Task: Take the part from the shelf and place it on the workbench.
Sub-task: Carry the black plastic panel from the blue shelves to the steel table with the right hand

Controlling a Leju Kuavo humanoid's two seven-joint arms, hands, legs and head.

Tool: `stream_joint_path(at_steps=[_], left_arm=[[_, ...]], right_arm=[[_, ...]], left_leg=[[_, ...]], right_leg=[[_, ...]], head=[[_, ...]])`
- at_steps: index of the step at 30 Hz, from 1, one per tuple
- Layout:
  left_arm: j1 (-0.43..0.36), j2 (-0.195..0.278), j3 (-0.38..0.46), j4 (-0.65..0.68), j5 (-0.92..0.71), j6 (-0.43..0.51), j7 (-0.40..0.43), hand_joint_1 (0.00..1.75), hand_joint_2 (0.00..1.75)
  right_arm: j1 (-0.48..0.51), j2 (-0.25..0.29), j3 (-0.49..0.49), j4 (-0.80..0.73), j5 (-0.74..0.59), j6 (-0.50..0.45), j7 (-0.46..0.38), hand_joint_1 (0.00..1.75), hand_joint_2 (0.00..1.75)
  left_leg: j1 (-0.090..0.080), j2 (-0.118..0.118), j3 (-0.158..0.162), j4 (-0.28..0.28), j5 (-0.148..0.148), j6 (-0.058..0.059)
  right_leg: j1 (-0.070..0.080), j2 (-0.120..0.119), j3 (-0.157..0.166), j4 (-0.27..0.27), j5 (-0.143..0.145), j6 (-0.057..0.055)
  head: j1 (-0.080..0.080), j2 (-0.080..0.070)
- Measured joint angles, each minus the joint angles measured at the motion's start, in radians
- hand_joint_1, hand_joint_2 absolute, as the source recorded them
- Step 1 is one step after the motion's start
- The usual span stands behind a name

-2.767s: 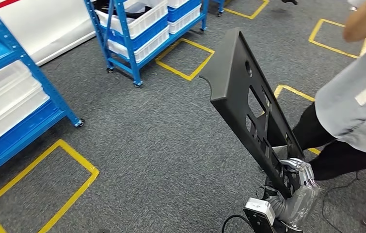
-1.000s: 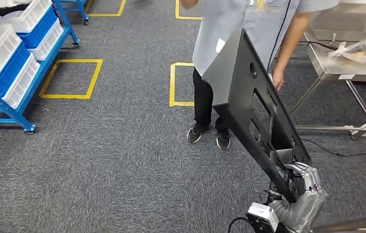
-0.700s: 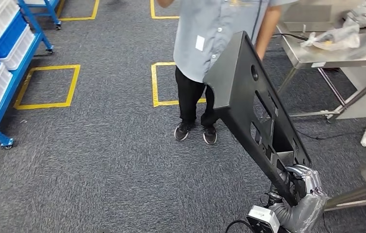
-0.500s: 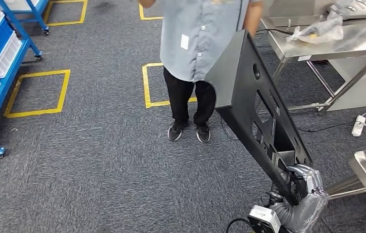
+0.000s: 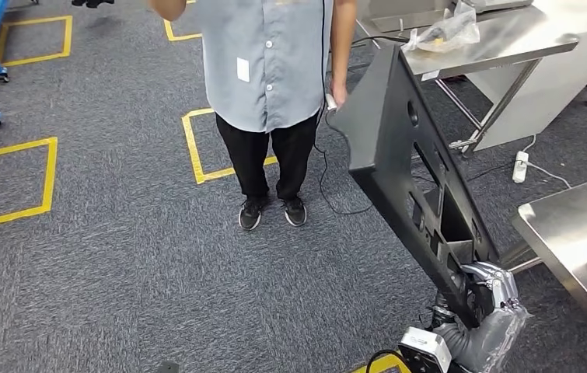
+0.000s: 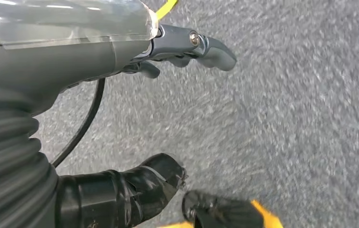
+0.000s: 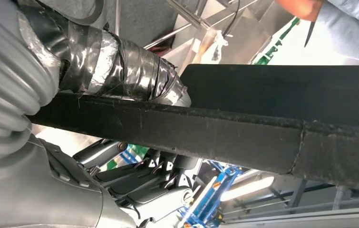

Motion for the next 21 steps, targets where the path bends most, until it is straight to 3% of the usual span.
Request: stream_joint_path(at_steps=[2,4,6,7,8,9,11,13,15,16,18,20,21], left_arm=[[-0.001,0.000,0.000,0.000,0.000,-0.001,-0.002,0.00,1.75],[0.002,0.000,0.000,0.000,-0.001,-0.003,-0.003,0.00,1.75],[0.006,0.000,0.000,0.000,-0.002,-0.005,-0.004,0.00,1.75],[0.007,0.000,0.000,0.000,-0.002,-0.005,-0.005,0.00,1.75],[0.007,0.001,0.000,0.000,-0.002,-0.006,-0.006,0.00,1.75],[0.006,0.001,0.000,0.000,-0.002,-0.007,-0.007,0.00,1.75],[0.004,0.000,0.000,0.000,-0.004,-0.010,-0.012,0.00,1.75],[0.003,-0.001,0.000,0.000,-0.005,-0.014,-0.017,0.00,1.75],[0.001,-0.001,0.000,0.000,-0.006,-0.018,-0.021,0.00,1.75],[0.000,-0.001,0.000,0.000,-0.006,-0.021,-0.023,0.00,1.75],[-0.002,-0.001,-0.001,0.000,-0.006,-0.025,-0.027,0.00,1.75],[-0.001,0.000,-0.001,0.000,-0.006,-0.028,-0.030,0.00,1.75],[0.001,0.000,-0.001,0.000,-0.006,-0.028,-0.031,0.00,1.75]], right_arm=[[0.002,0.000,-0.002,-0.001,0.001,0.000,0.000,1.75,1.75],[0.000,0.000,-0.004,-0.001,0.002,0.000,0.000,1.75,1.75],[0.000,0.000,-0.005,-0.001,0.003,0.000,0.000,1.75,1.75],[0.002,0.000,-0.005,-0.001,0.004,0.000,0.000,1.75,1.75],[0.003,0.000,-0.005,-0.001,0.005,0.000,-0.001,1.75,1.75],[0.003,0.000,-0.006,-0.001,0.006,0.000,-0.001,1.75,1.75],[0.003,0.000,-0.006,-0.002,0.008,0.000,-0.001,1.75,1.75],[0.002,0.000,-0.006,-0.003,0.009,0.000,-0.001,1.75,1.75],[0.003,0.000,-0.006,-0.004,0.009,0.000,-0.001,1.75,1.75],[0.004,0.000,-0.006,-0.004,0.010,0.000,-0.001,1.75,1.75],[0.004,0.000,-0.006,-0.006,0.010,-0.001,-0.001,1.75,1.75],[0.002,0.000,-0.006,-0.006,0.011,-0.002,-0.001,1.75,1.75],[0.002,0.000,-0.006,-0.005,0.011,-0.002,-0.001,1.75,1.75]], left_leg=[[0.000,0.024,0.002,-0.008,0.007,0.013],[-0.001,0.051,0.002,-0.013,0.009,0.022],[-0.005,0.080,0.002,-0.013,0.007,0.027],[-0.006,0.094,0.003,-0.013,0.006,0.028],[-0.007,0.107,0.004,-0.013,0.004,0.028],[-0.008,0.119,0.007,-0.013,0.001,0.028],[-0.011,0.139,0.014,-0.012,-0.005,0.023],[-0.015,0.159,0.019,-0.012,-0.011,0.016],[-0.018,0.182,0.025,-0.015,-0.014,0.008],[-0.018,0.182,0.028,-0.012,-0.020,0.004],[-0.016,0.140,0.011,0.038,-0.056,-0.004],[-0.011,0.086,-0.047,0.160,-0.117,-0.009],[-0.009,0.075,-0.078,0.220,-0.138,-0.012]], right_leg=[[0.001,-0.031,-0.015,0.025,-0.016,0.010],[0.004,-0.087,-0.058,0.117,-0.069,0.016],[0.002,-0.110,-0.110,0.228,-0.115,0.020],[0.001,-0.115,-0.120,0.251,-0.116,0.021],[0.001,-0.120,-0.113,0.239,-0.099,0.020],[0.001,-0.128,-0.087,0.192,-0.069,0.017],[0.012,-0.173,-0.019,0.063,-0.018,0.004],[0.026,-0.206,0.012,-0.001,-0.006,-0.010],[0.029,-0.189,0.011,-0.008,-0.006,-0.019],[0.026,-0.177,0.014,-0.014,-0.003,-0.024],[0.016,-0.154,0.023,-0.028,0.004,-0.034],[0.011,-0.131,0.025,-0.032,0.005,-0.040],[0.010,-0.118,0.025,-0.031,0.005,-0.042]], head=[[0.001,0.000],[0.002,0.000],[0.002,0.000],[0.002,0.000],[0.002,0.000],[0.002,0.000],[0.002,0.000],[0.002,0.000],[0.002,0.000],[0.002,0.000],[0.001,0.000],[0.000,0.000],[0.000,0.000]])
